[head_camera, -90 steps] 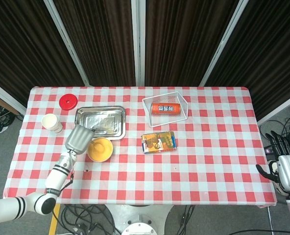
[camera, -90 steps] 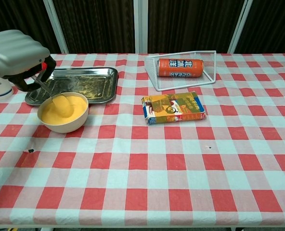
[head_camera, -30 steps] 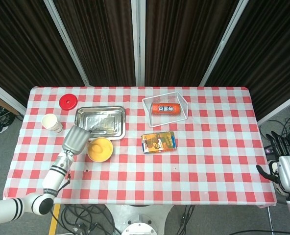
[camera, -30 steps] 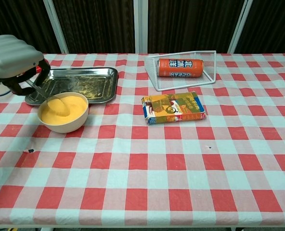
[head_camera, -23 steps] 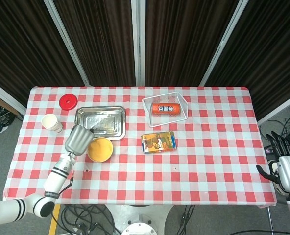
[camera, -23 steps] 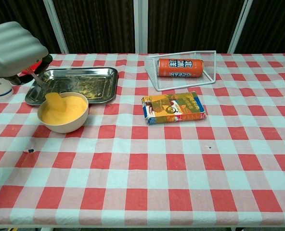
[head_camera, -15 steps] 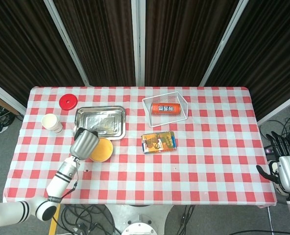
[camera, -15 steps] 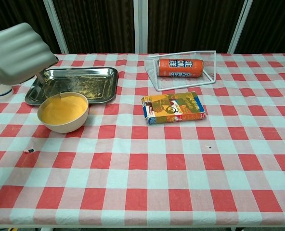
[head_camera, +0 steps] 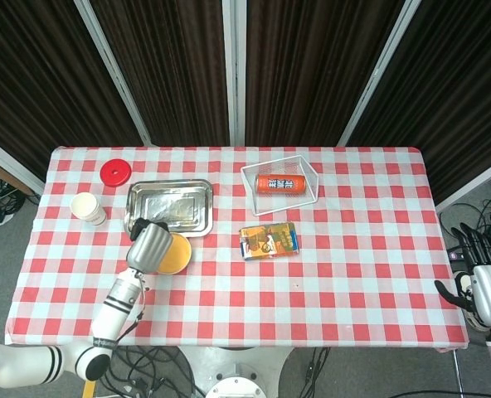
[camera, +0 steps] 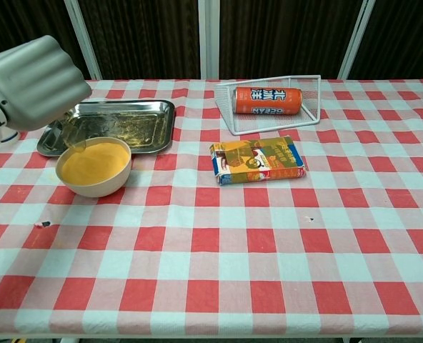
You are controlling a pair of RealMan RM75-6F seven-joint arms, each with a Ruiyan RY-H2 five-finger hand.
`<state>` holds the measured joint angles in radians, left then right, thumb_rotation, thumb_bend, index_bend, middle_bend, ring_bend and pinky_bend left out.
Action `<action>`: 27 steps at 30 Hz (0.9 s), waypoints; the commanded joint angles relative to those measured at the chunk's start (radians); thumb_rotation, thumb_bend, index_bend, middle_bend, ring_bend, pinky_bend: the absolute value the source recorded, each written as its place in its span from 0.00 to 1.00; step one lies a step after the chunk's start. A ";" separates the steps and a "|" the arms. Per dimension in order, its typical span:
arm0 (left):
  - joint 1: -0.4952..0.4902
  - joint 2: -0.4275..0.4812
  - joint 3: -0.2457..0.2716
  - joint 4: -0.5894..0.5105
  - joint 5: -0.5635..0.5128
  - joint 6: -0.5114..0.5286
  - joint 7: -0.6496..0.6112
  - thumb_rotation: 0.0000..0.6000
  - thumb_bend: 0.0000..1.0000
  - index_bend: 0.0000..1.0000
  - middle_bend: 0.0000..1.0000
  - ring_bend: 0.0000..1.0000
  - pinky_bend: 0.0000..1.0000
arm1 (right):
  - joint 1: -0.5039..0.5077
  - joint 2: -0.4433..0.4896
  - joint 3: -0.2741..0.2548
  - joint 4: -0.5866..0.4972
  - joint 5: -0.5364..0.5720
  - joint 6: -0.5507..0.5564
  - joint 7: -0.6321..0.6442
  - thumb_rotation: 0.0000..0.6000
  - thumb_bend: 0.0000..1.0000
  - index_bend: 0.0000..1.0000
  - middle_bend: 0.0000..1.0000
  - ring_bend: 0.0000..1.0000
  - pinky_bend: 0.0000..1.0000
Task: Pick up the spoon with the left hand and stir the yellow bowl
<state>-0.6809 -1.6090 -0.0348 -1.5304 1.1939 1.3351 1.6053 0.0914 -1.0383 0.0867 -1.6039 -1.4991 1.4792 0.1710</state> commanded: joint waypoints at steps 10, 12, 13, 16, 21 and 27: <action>-0.017 -0.020 -0.016 0.010 0.027 -0.003 -0.039 1.00 0.43 0.74 0.91 0.89 0.95 | -0.005 0.003 -0.001 0.001 -0.002 0.007 0.005 1.00 0.16 0.00 0.00 0.00 0.00; -0.015 -0.023 -0.023 0.007 0.007 -0.003 -0.028 1.00 0.43 0.74 0.92 0.89 0.95 | -0.005 0.004 -0.001 0.001 -0.003 0.008 0.005 1.00 0.16 0.00 0.00 0.00 0.00; -0.015 -0.023 -0.026 0.004 -0.001 -0.003 -0.020 1.00 0.43 0.75 0.92 0.89 0.95 | -0.005 0.004 -0.001 0.001 -0.004 0.008 0.006 1.00 0.16 0.00 0.00 0.00 0.00; -0.015 -0.019 -0.033 -0.012 -0.036 -0.005 0.016 1.00 0.43 0.78 0.93 0.89 0.95 | -0.005 0.004 -0.001 0.000 -0.004 0.009 0.005 1.00 0.16 0.00 0.00 0.00 0.00; -0.018 -0.011 -0.030 -0.014 -0.037 -0.015 -0.011 1.00 0.43 0.78 0.93 0.89 0.95 | -0.007 0.003 -0.001 0.000 -0.003 0.009 0.007 1.00 0.16 0.00 0.00 0.00 0.00; -0.028 0.003 -0.044 -0.048 -0.095 -0.044 -0.020 1.00 0.43 0.78 0.93 0.89 0.95 | -0.007 0.006 -0.001 -0.003 0.001 0.005 0.006 1.00 0.16 0.00 0.00 0.00 0.00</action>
<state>-0.7009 -1.6162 -0.0722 -1.5653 1.1110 1.3087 1.6046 0.0843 -1.0321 0.0853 -1.6063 -1.4976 1.4840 0.1771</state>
